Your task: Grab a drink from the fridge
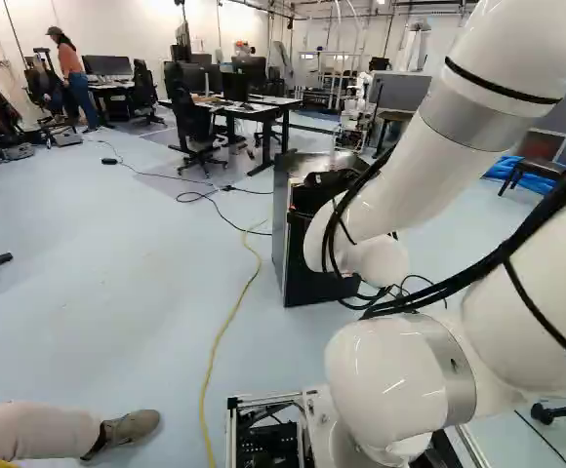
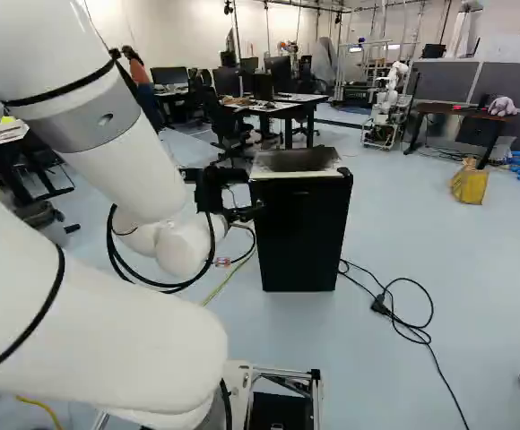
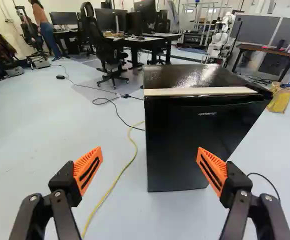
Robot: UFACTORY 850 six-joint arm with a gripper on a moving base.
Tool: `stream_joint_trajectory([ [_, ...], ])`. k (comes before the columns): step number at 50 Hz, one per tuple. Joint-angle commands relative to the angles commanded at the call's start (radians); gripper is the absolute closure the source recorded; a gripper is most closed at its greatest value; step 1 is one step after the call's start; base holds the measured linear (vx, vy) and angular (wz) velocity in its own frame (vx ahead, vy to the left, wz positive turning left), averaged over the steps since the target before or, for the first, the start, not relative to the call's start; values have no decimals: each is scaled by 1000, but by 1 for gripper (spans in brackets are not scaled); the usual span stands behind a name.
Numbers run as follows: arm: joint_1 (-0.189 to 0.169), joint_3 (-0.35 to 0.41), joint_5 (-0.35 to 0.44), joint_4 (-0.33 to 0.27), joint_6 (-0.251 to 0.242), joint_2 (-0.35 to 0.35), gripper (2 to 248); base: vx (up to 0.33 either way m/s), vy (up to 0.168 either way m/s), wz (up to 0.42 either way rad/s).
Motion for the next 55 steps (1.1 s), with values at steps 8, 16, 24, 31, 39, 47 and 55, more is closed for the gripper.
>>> stream_joint_trajectory([
  [8, 0, 0, 0, 0, 0, 0, 3, 54, 31, -11],
  [16, 0, 0, 0, 0, 0, 0, 3, 55, 33, -8],
  [24, 0, 0, 0, 0, 0, 0, 3, 49, 32, -7],
  [31, 0, 0, 0, 0, 0, 0, 3, 45, 30, -7],
  [39, 0, 0, 0, 0, 0, 0, 3, 41, 29, -7],
  [47, 0, 0, 0, 0, 0, 0, 3, 40, 29, -10],
  [55, 0, 0, 0, 0, 0, 0, 3, 30, 28, -5],
])
